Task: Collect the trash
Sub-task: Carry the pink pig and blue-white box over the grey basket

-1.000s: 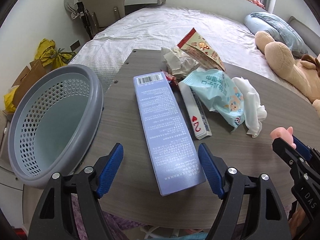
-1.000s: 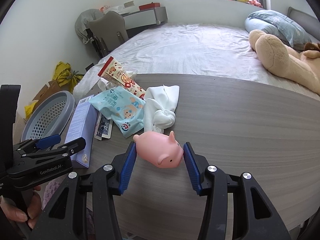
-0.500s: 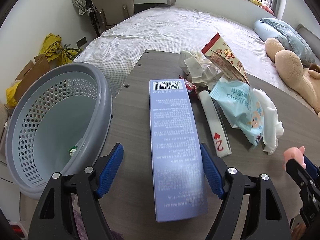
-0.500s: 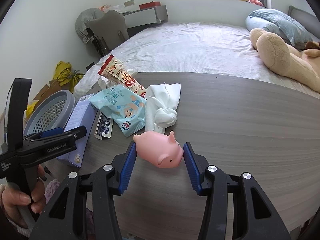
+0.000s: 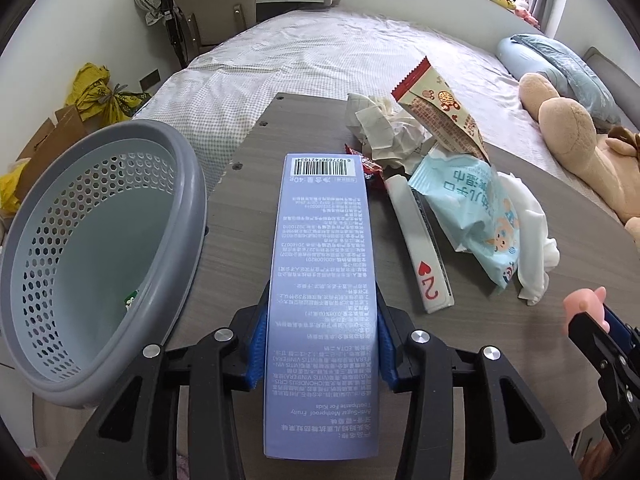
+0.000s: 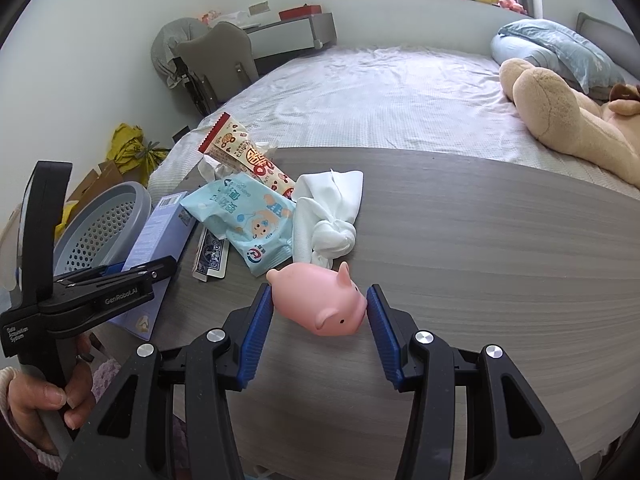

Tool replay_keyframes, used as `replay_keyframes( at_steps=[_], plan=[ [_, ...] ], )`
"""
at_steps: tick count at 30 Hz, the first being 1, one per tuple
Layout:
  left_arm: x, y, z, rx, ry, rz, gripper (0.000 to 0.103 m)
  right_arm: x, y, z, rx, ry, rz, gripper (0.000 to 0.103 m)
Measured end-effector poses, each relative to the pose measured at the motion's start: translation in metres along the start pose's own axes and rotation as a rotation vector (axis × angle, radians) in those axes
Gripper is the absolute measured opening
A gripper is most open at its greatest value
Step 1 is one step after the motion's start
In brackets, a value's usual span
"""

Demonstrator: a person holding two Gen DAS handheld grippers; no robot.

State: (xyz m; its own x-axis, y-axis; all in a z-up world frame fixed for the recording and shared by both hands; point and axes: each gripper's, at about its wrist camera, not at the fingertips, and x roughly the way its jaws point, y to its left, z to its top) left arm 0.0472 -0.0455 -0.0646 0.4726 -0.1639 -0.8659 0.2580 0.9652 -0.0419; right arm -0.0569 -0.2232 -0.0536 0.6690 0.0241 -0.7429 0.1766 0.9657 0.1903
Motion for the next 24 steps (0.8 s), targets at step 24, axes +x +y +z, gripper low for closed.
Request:
replay_keyframes(
  at_steps=[24],
  plan=[
    [-0.084, 0.084, -0.020, -0.096, -0.143, 0.097, 0.042, 0.002, 0.099, 0.032, -0.161, -0.030, 0.129, 0.047]
  ],
)
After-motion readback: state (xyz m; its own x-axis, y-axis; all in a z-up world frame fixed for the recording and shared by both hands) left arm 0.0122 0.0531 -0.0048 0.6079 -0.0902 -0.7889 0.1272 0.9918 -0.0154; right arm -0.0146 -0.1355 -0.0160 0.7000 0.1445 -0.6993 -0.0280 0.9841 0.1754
